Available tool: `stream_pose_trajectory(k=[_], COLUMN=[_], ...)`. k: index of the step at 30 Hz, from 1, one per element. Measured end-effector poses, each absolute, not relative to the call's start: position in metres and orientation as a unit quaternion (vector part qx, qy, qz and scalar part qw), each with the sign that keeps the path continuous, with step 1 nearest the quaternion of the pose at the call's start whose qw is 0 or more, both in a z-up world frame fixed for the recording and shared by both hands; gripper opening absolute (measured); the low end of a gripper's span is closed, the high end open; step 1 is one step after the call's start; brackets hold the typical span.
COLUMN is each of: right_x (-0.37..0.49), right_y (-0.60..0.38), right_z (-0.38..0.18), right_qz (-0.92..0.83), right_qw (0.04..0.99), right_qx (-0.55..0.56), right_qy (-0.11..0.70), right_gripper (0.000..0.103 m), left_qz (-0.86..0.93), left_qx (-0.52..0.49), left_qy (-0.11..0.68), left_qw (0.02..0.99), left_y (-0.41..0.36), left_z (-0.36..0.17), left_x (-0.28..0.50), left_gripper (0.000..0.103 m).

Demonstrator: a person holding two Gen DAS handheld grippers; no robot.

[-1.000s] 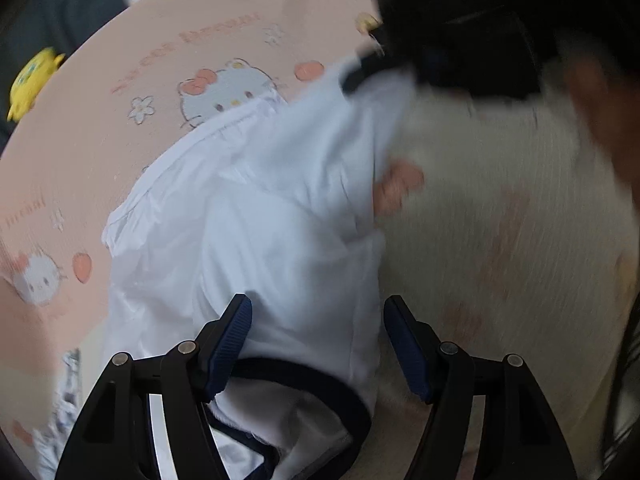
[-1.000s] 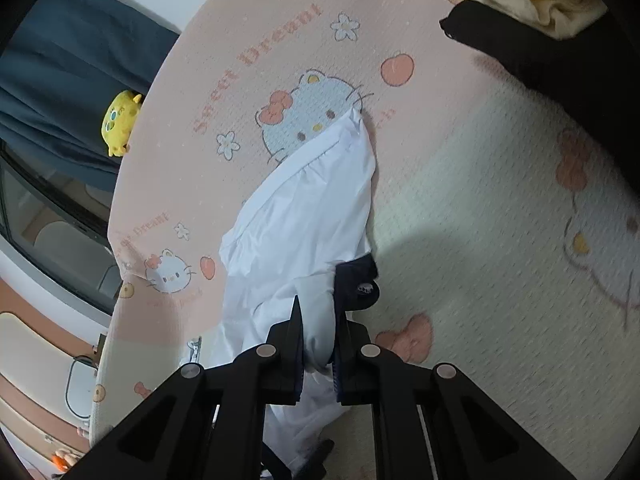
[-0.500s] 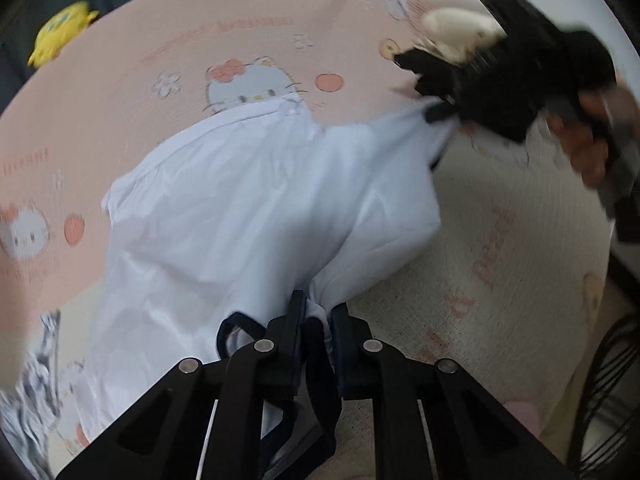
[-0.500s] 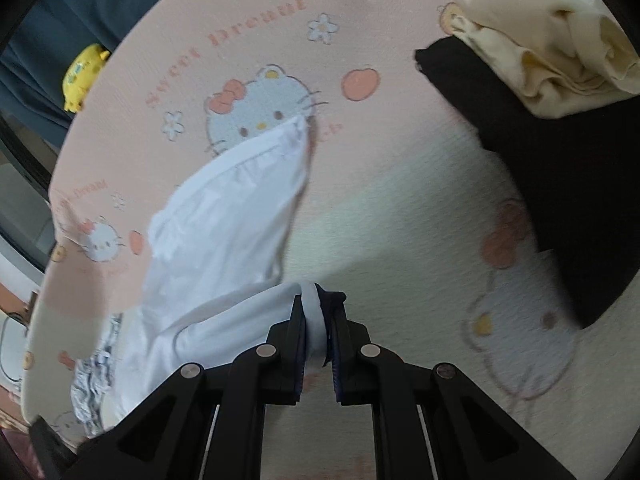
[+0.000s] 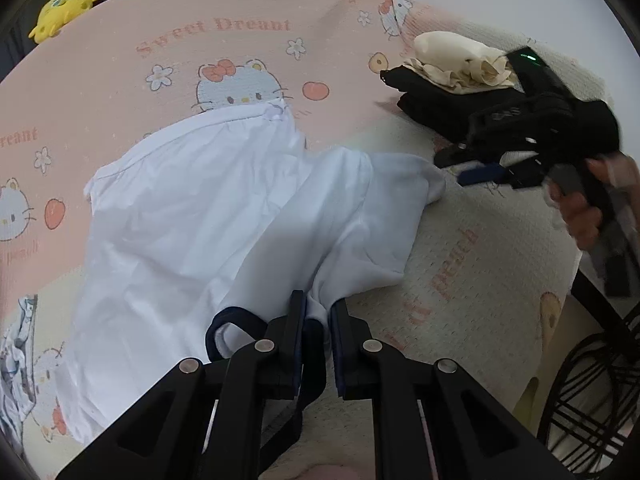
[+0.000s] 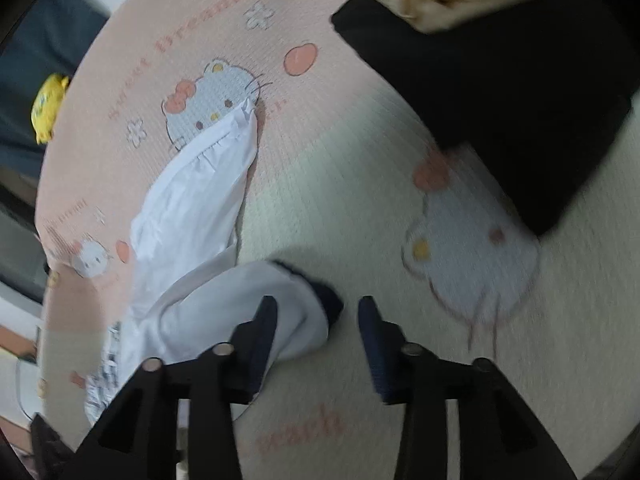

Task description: Fold clothes

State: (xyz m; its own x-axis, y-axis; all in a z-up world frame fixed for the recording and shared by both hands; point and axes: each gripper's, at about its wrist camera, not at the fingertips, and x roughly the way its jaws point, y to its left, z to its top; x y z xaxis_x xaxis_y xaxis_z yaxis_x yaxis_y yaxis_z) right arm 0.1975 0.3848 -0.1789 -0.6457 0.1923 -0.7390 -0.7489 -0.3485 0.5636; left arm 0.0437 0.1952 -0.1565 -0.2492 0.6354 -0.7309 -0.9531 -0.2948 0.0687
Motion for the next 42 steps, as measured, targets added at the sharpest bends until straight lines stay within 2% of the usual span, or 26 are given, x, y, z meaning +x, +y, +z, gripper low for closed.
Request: stream_pose_trajectory(k=[3, 8, 10, 12, 13, 19, 27, 34, 42], right_x=[0.206, 0.205, 0.202, 0.200, 0.198, 0.196, 0.184, 0.174, 0.144], right_y=[0.368, 0.347, 0.340, 0.334, 0.331, 0.316, 0.302, 0.296, 0.299], right_z=[-0.178, -0.180, -0.181, -0.182, -0.183, -0.192, -0.210, -0.235, -0.238], right_qz=[0.765, 0.762, 0.760, 0.758, 0.757, 0.745, 0.729, 0.670, 0.679], right_qw=[0.297, 0.283, 0.281, 0.282, 0.283, 0.260, 0.212, 0.138, 0.133], right_qx=[-0.281, -0.286, -0.294, -0.301, -0.305, -0.297, -0.275, -0.210, -0.199], right_qy=[0.498, 0.508, 0.508, 0.505, 0.504, 0.538, 0.589, 0.698, 0.694], right_gripper=[0.056, 0.057, 0.059, 0.061, 0.061, 0.062, 0.063, 0.063, 0.062], left_qz=[0.756, 0.760, 0.762, 0.767, 0.769, 0.781, 0.779, 0.786, 0.777], left_qx=[-0.291, -0.282, -0.280, -0.272, -0.268, -0.243, -0.214, -0.155, -0.131], left_qy=[0.262, 0.262, 0.265, 0.269, 0.270, 0.283, 0.330, 0.381, 0.403], left_qw=[0.525, 0.523, 0.519, 0.515, 0.513, 0.501, 0.487, 0.462, 0.467], left_y=[0.195, 0.194, 0.194, 0.192, 0.191, 0.187, 0.191, 0.192, 0.185], left_z=[-0.153, -0.143, -0.140, -0.137, -0.136, -0.128, -0.145, -0.158, -0.165], left_x=[0.044, 0.047, 0.049, 0.052, 0.054, 0.064, 0.076, 0.089, 0.098], left_gripper=[0.010, 0.012, 0.025, 0.064, 0.068, 0.069, 0.069, 0.069, 0.069])
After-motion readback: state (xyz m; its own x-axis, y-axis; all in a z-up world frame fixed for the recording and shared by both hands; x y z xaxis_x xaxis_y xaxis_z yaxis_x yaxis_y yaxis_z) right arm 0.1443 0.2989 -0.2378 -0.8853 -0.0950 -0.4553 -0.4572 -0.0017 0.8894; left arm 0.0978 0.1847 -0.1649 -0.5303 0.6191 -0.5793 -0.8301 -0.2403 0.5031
